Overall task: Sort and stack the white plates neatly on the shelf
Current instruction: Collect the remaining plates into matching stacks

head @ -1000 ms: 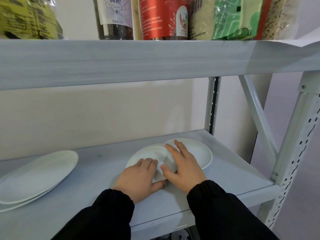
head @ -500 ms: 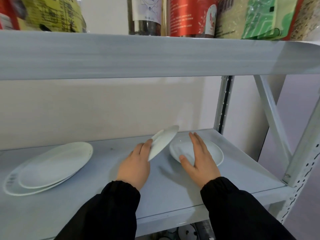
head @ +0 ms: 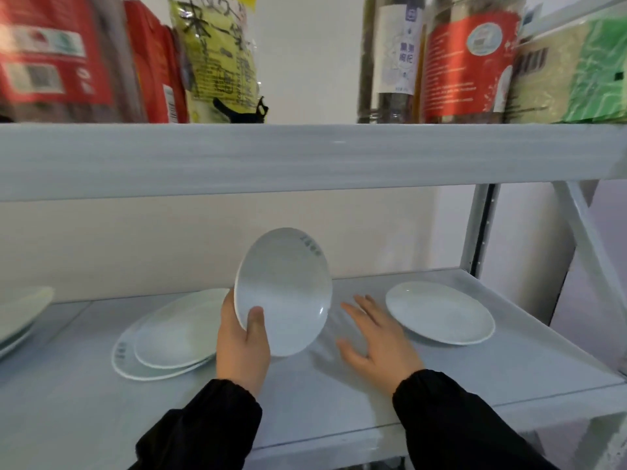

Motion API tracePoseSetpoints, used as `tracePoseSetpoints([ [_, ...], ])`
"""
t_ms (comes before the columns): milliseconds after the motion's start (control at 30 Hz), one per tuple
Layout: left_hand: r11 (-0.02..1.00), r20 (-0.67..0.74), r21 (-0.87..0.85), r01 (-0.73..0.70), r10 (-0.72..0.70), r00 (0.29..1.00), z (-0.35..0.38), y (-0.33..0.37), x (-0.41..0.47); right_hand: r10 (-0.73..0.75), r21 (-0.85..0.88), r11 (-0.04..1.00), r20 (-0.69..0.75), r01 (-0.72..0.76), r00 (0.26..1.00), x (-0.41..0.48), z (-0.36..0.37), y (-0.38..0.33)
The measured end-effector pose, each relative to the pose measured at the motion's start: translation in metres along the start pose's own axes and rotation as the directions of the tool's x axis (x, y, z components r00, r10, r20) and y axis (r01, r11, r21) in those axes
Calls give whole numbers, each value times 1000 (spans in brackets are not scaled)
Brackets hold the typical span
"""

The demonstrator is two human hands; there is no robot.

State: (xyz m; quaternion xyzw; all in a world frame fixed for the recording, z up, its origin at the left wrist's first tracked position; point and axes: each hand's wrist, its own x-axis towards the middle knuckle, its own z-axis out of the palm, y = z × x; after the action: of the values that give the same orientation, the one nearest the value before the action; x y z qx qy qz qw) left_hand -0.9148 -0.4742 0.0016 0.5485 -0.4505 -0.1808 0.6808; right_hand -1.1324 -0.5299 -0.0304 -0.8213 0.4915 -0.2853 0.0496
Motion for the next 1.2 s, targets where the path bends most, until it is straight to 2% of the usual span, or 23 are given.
tracePoseSetpoints([
  [133,999,-60,-52,-8,5,998,-49,-6,22,-57,29,998,22,56,998,11,22,-47],
  [233,1000,-139,-17,-7,5,990,-96,-11,46,-97,29,995,28,96,995,16,39,-77],
  [467,990,-163,6,138,-135,977,-192,-47,103,-106,57,993,23,104,994,26,71,-128],
  [700,984,-58,16,176,-174,983,-190,-58,106,-86,55,995,33,84,996,36,83,-142],
  [867,958,-36,264,114,-108,994,-197,-67,105,-48,63,997,1,47,999,36,82,-137],
  [967,938,13,329,109,-120,993,-198,-71,105,-3,76,997,-6,4,1000,35,79,-136],
  [1200,942,33,329,65,-80,996,-198,-68,101,75,100,992,-35,-71,997,34,79,-133],
])
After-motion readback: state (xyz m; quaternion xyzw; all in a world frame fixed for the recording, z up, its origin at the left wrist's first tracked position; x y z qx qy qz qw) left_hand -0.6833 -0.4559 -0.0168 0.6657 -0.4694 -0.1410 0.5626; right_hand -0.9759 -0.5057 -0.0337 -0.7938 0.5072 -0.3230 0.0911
